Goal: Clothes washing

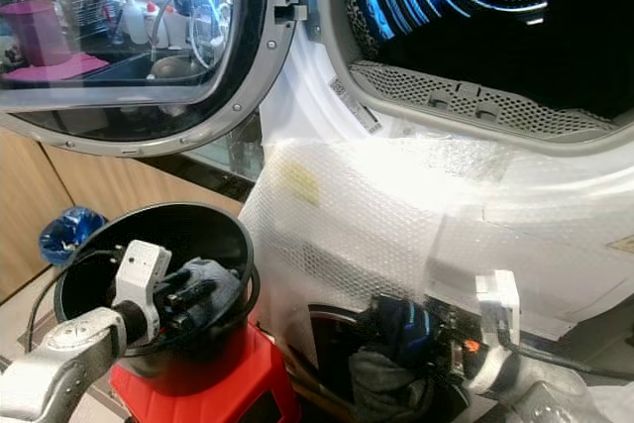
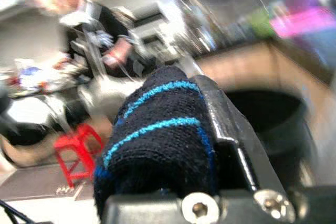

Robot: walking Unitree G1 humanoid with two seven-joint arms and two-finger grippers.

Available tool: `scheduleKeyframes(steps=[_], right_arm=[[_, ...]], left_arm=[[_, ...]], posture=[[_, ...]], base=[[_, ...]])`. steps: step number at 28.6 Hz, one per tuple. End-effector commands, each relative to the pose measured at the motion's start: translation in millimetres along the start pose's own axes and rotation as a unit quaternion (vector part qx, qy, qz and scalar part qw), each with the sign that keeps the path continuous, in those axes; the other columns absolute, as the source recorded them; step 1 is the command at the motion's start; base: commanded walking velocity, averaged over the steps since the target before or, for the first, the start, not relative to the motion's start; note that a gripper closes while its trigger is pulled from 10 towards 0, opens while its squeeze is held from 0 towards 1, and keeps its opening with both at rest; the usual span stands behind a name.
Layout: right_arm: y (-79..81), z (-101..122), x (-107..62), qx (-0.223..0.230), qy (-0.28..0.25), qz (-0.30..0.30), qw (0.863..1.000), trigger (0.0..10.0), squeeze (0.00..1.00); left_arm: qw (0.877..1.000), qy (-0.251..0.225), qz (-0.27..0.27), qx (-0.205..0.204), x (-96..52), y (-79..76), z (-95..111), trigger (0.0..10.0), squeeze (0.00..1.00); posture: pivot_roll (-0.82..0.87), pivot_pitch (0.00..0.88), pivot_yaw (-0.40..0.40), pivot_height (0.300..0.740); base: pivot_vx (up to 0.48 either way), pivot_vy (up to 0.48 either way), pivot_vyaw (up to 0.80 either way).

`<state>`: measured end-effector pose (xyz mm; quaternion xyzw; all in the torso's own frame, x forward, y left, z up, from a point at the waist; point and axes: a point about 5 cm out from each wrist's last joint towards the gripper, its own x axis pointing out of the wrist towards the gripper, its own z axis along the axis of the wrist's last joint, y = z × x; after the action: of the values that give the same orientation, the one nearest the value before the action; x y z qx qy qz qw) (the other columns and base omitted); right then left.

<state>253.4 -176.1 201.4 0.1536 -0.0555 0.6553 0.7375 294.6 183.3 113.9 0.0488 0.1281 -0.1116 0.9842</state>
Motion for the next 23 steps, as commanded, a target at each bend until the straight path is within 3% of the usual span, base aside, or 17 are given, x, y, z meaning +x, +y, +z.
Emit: scheduleKeyframes(steps=[1,3,4,5,8,10,11,12,13,17,19,22,23], right_arm=[[4.9,27.0,24.8,-0.025,-0.043,0.067,0.997,0.0,0.00],[2.7,36.2,32.0,-0.033,-0.058,0.083,0.994,0.0,0.00],[-6.2,61.6,49.1,-0.049,-0.100,0.119,0.987,0.0,0.00],[-6.2,61.6,49.1,-0.049,-0.100,0.119,0.987,0.0,0.00],[-25.3,101.1,76.3,-0.076,-0.140,0.141,0.977,0.0,0.00],[-28.1,109.5,81.4,-0.078,-0.145,0.146,0.975,0.0,0.00],[-31.3,127.7,91.9,-0.084,-0.149,0.177,0.969,0.0,0.00],[-31.3,127.7,91.9,-0.084,-0.149,0.177,0.969,0.0,0.00],[-33.5,143.1,102.0,-0.103,-0.133,0.215,0.962,0.0,0.00],[-48.2,163.5,118.8,-0.116,-0.114,0.202,0.966,0.0,0.00],[-57.9,170.8,131.6,-0.133,-0.078,0.173,0.973,0.0,0.00],[-61.0,174.6,135.7,-0.131,-0.076,0.165,0.974,0.0,0.00],[-65.8,179.8,141.0,-0.141,-0.078,0.122,0.979,0.0,0.00]], left_arm=[[1.000,-0.015,-0.011,0.008,4.3,-8.7,4.3,10.0,0.00],[1.000,-0.015,-0.018,0.015,5.8,-12.6,3.1,10.0,0.00],[0.999,-0.015,-0.030,0.016,8.6,-20.5,-0.2,10.0,0.00],[0.999,-0.015,-0.030,0.016,8.6,-20.5,-0.2,10.0,0.00],[0.999,-0.018,-0.032,0.007,11.8,-28.7,-3.9,10.0,0.00],[0.999,-0.020,-0.032,0.007,12.4,-30.4,-4.4,10.0,0.00],[0.999,-0.021,-0.036,0.003,12.3,-33.8,-5.8,10.0,0.00],[0.999,-0.021,-0.036,0.003,12.3,-33.8,-5.8,10.0,0.00],[0.999,-0.020,-0.040,-0.002,11.9,-36.9,-7.1,10.0,0.00],[0.999,-0.019,-0.042,-0.006,11.8,-40.5,-8.9,10.0,0.00],[0.999,-0.022,-0.042,-0.009,11.9,-43.0,-8.4,10.0,0.00],[0.999,-0.025,-0.041,-0.013,11.8,-43.9,-8.3,10.0,0.00],[0.999,-0.025,-0.037,-0.013,11.4,-43.7,-8.6,10.0,0.00]], posture=[[-0.05,0.016,-0.035,0.740],[-0.05,0.014,-0.038,0.740],[-0.05,0.014,-0.038,0.740],[-0.05,0.014,-0.038,0.740],[-0.05,0.015,-0.037,0.740],[-0.04,0.013,-0.038,0.740],[-0.04,0.013,-0.038,0.740],[-0.04,0.013,-0.038,0.740],[-0.02,0.013,-0.037,0.740],[0.00,0.011,-0.049,0.740],[0.00,0.011,-0.049,0.740],[0.01,0.012,-0.058,0.740],[0.02,0.012,-0.060,0.740]], base=[[0.000,0.000,0.00],[0.000,0.000,0.00],[0.000,0.000,0.00],[0.000,0.000,0.00],[0.000,0.000,0.00],[0.000,0.000,0.00],[0.000,0.000,0.00],[0.000,0.000,0.00],[0.000,0.000,0.00],[0.000,0.000,0.00],[0.000,0.000,0.00],[0.000,0.000,0.00],[0.000,0.000,0.00]])
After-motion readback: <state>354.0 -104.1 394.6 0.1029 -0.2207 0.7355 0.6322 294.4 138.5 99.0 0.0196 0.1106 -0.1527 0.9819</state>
